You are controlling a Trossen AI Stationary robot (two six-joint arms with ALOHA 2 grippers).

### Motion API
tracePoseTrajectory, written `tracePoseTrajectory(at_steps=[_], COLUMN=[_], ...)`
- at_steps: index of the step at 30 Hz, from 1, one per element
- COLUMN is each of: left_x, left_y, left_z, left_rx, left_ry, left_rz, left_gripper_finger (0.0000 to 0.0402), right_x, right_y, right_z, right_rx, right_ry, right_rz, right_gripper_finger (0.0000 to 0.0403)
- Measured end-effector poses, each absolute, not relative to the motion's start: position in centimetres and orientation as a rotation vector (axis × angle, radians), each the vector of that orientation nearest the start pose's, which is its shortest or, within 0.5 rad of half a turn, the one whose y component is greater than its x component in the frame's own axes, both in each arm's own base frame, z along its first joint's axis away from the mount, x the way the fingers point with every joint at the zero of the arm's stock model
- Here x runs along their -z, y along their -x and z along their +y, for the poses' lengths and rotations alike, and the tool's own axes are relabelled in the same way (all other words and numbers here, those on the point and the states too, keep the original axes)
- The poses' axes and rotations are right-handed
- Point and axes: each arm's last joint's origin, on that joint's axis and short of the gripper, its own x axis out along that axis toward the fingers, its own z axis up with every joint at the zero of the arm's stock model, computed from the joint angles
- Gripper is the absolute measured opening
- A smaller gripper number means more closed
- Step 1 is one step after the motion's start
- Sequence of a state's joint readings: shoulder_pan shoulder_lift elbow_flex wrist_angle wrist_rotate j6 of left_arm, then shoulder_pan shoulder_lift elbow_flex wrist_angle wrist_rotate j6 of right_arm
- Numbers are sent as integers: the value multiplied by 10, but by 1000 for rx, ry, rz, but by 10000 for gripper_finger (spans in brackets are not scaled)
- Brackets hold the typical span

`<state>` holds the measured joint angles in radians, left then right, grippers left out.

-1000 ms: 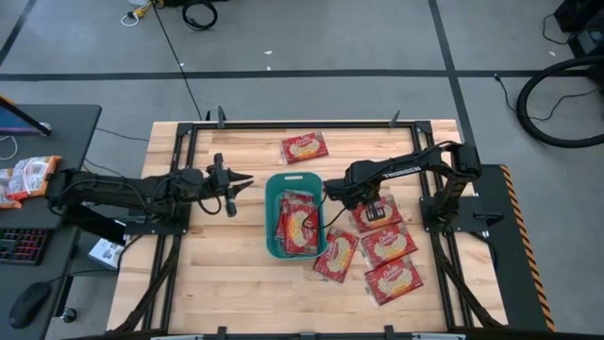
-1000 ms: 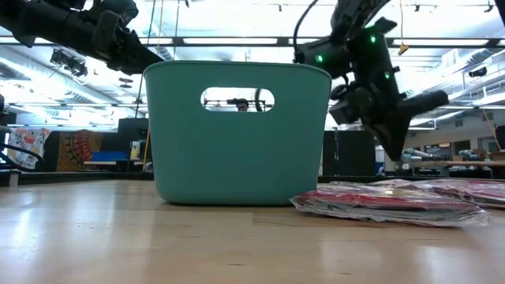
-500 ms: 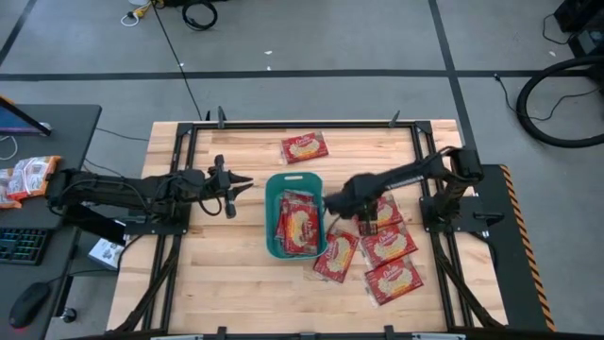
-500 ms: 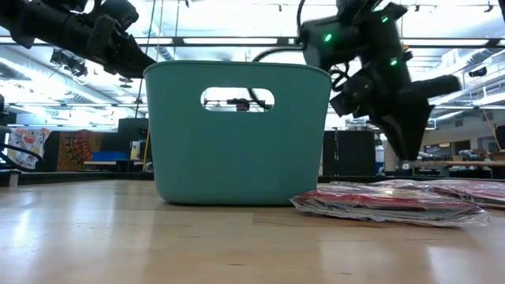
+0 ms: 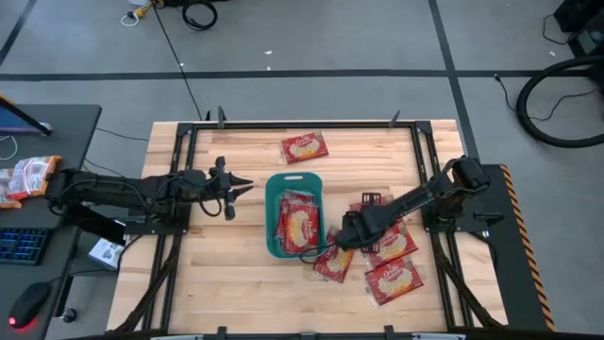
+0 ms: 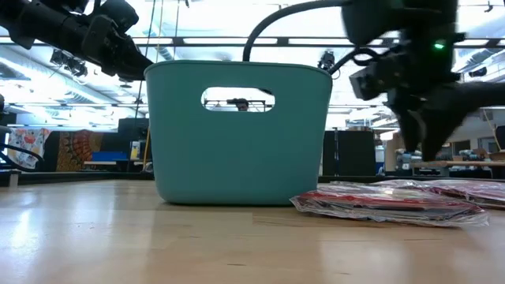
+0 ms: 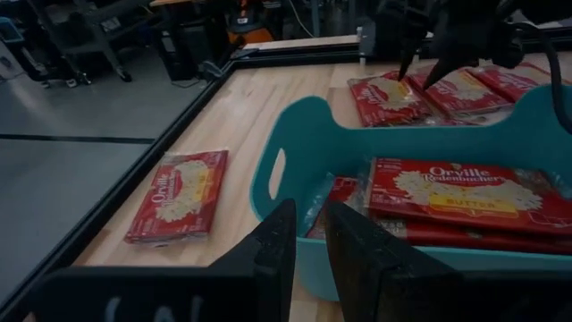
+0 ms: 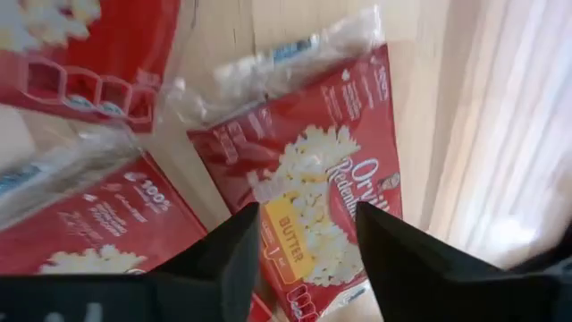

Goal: Sort popcorn bags into baskets
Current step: Put the red popcorn bag into the green bin

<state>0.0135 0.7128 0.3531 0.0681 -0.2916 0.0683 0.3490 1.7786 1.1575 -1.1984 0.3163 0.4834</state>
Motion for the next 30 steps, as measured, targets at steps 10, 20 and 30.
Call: tracePoseTrajectory(at_steps=[10, 20, 30], left_x=[-219, -218, -217], left_y=[-162, -162, -162], left_z=[11, 10, 11], left_rx=[-293, -293, -293], left_ry=[-110, -104, -106], left_rz=[300, 305, 316], left_gripper_finger=[69, 69, 69], right_x=[-149, -166, -206], right_y=[-236, -243, -205], right_z=[113, 117, 131], right_rx=[502, 618, 601], right_ry=[415, 440, 333], right_rz=[1556, 1393, 1094], right_gripper_finger=[236, 234, 234])
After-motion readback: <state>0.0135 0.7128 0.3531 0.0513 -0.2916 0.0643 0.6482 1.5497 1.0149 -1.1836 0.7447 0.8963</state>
